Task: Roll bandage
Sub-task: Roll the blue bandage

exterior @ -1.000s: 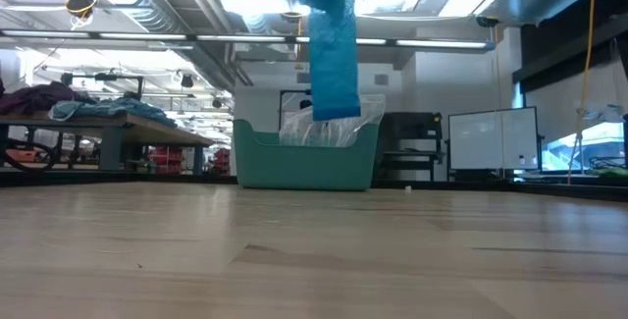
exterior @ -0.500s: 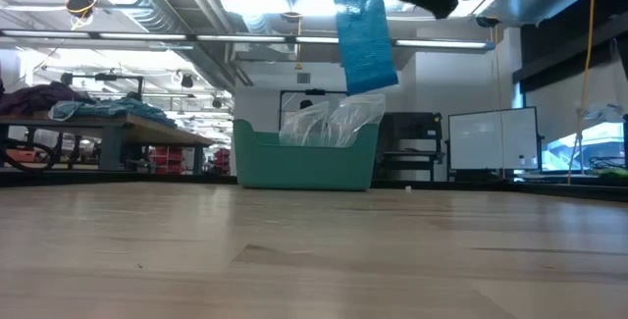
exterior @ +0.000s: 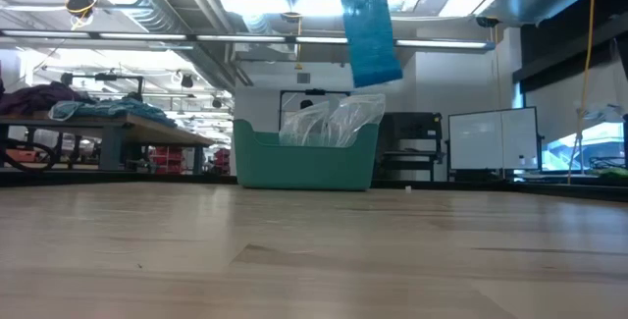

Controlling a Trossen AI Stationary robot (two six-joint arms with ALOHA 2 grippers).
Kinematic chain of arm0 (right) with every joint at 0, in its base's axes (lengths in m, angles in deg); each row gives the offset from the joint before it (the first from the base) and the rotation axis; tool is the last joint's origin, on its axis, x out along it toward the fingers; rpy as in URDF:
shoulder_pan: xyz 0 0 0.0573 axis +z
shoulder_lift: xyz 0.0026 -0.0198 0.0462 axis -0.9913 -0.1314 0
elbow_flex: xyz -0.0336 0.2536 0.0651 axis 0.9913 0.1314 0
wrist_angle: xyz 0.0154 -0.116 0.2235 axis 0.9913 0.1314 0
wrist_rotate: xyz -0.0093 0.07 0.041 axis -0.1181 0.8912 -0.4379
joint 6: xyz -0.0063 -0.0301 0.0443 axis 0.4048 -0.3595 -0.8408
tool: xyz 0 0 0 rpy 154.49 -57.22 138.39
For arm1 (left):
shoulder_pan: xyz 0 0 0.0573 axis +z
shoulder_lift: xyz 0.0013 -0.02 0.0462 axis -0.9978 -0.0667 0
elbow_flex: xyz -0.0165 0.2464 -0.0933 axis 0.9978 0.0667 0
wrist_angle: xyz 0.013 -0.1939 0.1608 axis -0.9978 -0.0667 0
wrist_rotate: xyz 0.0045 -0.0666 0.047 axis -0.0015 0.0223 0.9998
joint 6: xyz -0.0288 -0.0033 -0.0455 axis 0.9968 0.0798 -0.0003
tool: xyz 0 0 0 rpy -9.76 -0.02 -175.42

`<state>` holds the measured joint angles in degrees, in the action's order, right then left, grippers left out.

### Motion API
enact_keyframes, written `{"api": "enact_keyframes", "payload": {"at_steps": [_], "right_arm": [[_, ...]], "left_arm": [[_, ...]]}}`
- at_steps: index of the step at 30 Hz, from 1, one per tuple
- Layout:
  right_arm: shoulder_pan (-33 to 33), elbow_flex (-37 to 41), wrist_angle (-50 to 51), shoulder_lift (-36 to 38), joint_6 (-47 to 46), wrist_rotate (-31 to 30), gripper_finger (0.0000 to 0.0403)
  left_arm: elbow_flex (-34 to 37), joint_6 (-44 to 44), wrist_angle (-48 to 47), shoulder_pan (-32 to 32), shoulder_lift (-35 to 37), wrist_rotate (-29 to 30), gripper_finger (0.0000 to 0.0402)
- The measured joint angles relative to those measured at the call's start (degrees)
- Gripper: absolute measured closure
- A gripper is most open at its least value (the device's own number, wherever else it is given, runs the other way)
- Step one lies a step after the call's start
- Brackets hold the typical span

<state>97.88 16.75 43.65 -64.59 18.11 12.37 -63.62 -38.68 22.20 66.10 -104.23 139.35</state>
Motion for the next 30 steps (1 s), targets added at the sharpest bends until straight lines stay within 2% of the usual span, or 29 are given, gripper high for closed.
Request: {"api": "enact_keyframes", "payload": {"at_steps": [2,3,8,13,17,22,26,30], "right_arm": [[1.11,-2.07,2.80,0.22,0.62,0.07,0.0370],[1.87,-3.38,3.69,0.22,1.58,0.31,0.0386],[4.54,-13.56,10.72,0.31,2.10,-1.10,0.0375],[3.00,-28.20,22.53,0.35,3.39,-5.60,0.0395],[-1.42,-37.81,29.00,0.50,2.61,-6.00,0.0394],[-9.69,-45.03,39.02,0.50,0.43,-6.10,0.0388],[-17.48,-44.99,43.60,0.37,-2.47,-3.20,0.0387],[-23.59,-41.03,44.65,0.13,-3.14,1.62,0.0387]], "left_arm": [[0.00,-0.07,-0.05,0.00,0.00,-0.02,0.0386],[0.00,-0.10,-0.08,0.00,0.00,-0.02,0.0386],[0.00,-1.46,-0.12,-0.07,0.00,-0.02,0.0386],[0.00,-2.56,-1.41,-0.57,0.00,-0.68,0.0386],[0.00,-3.31,-2.35,-0.70,0.00,-2.02,0.0386],[0.00,-6.12,-2.24,-2.66,0.00,-4.66,0.0386],[0.00,-10.20,-1.20,-5.18,0.00,-4.95,0.0386],[-1.44,-12.04,-1.14,-7.77,0.00,-4.56,0.0386]]}}
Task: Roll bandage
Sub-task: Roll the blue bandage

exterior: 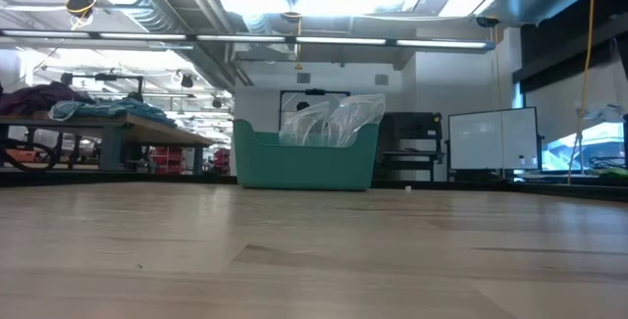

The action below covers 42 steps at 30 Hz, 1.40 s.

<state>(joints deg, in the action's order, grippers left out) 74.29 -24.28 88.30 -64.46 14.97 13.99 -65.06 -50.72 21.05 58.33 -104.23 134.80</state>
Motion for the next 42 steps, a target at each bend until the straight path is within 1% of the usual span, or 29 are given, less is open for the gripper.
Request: {"api": "enact_keyframes", "payload": {"at_steps": [4,7,10,13,18,21,24,26,29,36,38,42], "right_arm": [[-3.25,5.67,-2.41,-0.07,0.49,4.60,0.0387],[-4.00,9.48,-5.13,-0.27,-0.15,5.02,0.0385],[-3.89,11.60,-5.28,-0.42,-0.34,5.07,0.0366],[-3.85,12.20,-5.52,-0.33,-2.76,6.50,0.0322],[-3.83,12.28,-3.97,0.03,-4.20,6.82,0.0222],[-3.87,11.91,-4.77,0.81,-4.25,6.34,0.0172],[-3.86,10.73,-2.97,0.82,-4.20,6.37,0.0139],[-3.83,9.95,-1.31,0.79,-4.20,6.38,0.0125],[-3.83,8.38,0.84,0.82,-4.20,6.38,0.0114],[-3.83,3.28,1.14,1.22,-4.20,6.20,0.0111],[-3.83,1.53,-0.74,1.23,-4.20,4.95,0.0111],[-3.83,0.70,-8.47,1.31,-4.20,3.26,0.0111]], "left_arm": [[-1.91,-0.28,0.10,-2.40,0.00,0.65,0.0386],[-2.21,-0.34,-0.03,-3.30,0.00,1.29,0.0386],[-2.21,-0.42,-0.08,-3.24,0.00,2.33,0.0386],[-2.21,-0.28,-0.06,-2.82,0.00,2.70,0.0386],[-2.21,0.07,-0.08,-2.77,0.00,2.70,0.0386],[-2.21,0.20,-0.08,-2.77,0.00,2.70,0.0386],[-2.21,0.25,-0.08,-2.77,0.00,2.70,0.0386],[-2.21,0.53,-0.08,-2.72,0.00,2.70,0.0386],[-2.21,1.27,-0.11,-2.40,0.00,2.68,0.0386],[-2.21,3.32,-1.28,-0.94,0.00,2.68,0.0386],[-2.23,3.87,-2.28,-0.45,0.00,2.67,0.0386],[-2.23,4.92,-2.59,0.14,0.00,2.66,0.0386]]}}
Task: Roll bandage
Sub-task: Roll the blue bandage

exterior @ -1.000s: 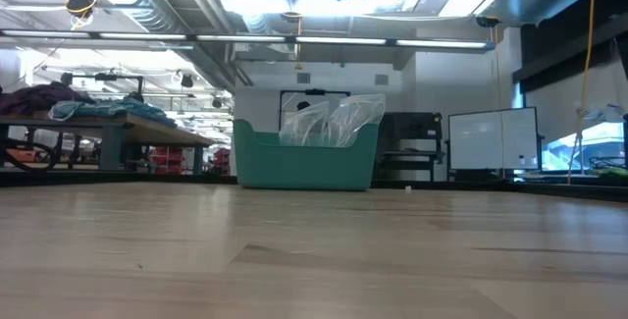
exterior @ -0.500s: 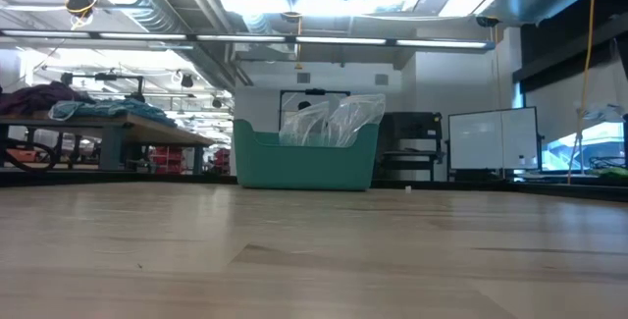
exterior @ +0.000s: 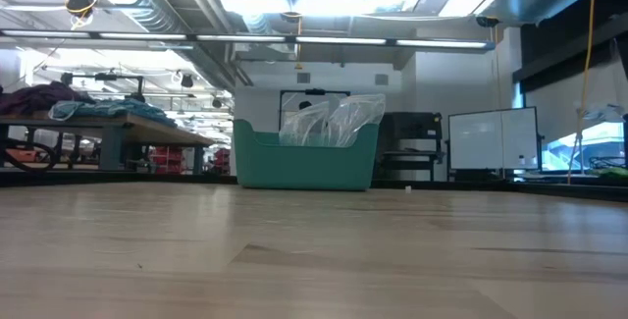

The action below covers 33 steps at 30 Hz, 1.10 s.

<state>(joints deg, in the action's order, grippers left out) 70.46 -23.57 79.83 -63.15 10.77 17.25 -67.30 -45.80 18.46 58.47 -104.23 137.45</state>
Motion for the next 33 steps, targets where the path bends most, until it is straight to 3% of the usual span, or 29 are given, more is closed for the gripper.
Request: {"api": "enact_keyframes", "payload": {"at_steps": [21,27,33], "right_arm": [[0.02,0.13,-1.89,-9.08,0.02,1.09,0.0111],[1.75,0.18,3.56,-3.51,0.11,1.09,0.0111],[5.43,0.11,15.28,5.00,-0.02,1.11,0.0111]], "left_arm": [[0.00,0.46,-0.77,0.00,0.00,0.00,0.0386],[0.00,0.83,-0.95,-0.47,0.00,2.20,0.0386],[0.00,1.35,-1.07,-0.48,0.07,2.91,0.0386]]}}
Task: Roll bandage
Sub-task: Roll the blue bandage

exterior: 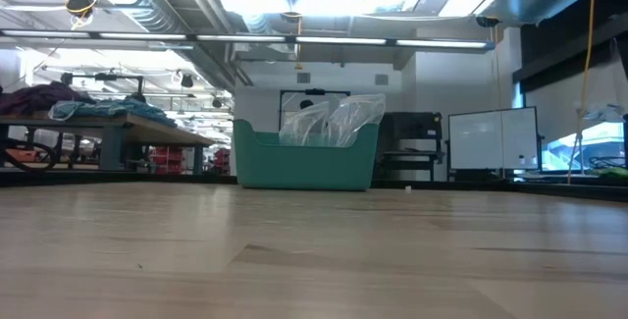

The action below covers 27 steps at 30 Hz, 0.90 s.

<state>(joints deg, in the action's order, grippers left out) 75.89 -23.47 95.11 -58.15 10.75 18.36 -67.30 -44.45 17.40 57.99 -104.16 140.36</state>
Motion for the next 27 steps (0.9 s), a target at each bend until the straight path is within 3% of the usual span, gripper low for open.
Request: {"api": "enact_keyframes", "payload": {"at_steps": [7,9,13,15,17,22,25,27], "right_arm": [[5.42,-0.02,11.92,6.26,-0.05,0.00,0.0111],[6.79,-0.02,14.83,6.95,0.55,-1.47,0.0111],[7.32,-0.02,18.47,7.81,1.78,-11.44,0.0111],[7.25,0.65,20.07,7.72,1.72,-14.83,0.0111],[7.25,2.26,20.87,7.68,0.99,-13.95,0.0111],[7.36,6.60,22.56,7.68,-1.52,-2.62,0.0111],[7.32,9.21,23.39,7.65,-2.04,-3.39,0.0111],[7.29,10.33,23.37,7.61,-2.14,-5.58,0.0111]], "left_arm": [[0.00,4.59,-0.04,1.69,0.17,-1.03,0.0386],[0.00,6.26,-0.76,2.18,0.70,-4.93,0.0386],[0.00,7.80,-3.95,2.69,1.68,-17.70,0.0386],[0.00,9.12,-6.09,2.64,2.30,-20.53,0.0386],[0.00,10.60,-9.03,2.64,3.50,-19.95,0.0386],[0.00,19.69,-18.91,3.49,6.60,-8.89,0.0386],[0.00,26.33,-23.72,3.98,7.00,-9.33,0.0386],[0.00,28.12,-24.36,4.39,7.08,-14.08,0.0386]]}}
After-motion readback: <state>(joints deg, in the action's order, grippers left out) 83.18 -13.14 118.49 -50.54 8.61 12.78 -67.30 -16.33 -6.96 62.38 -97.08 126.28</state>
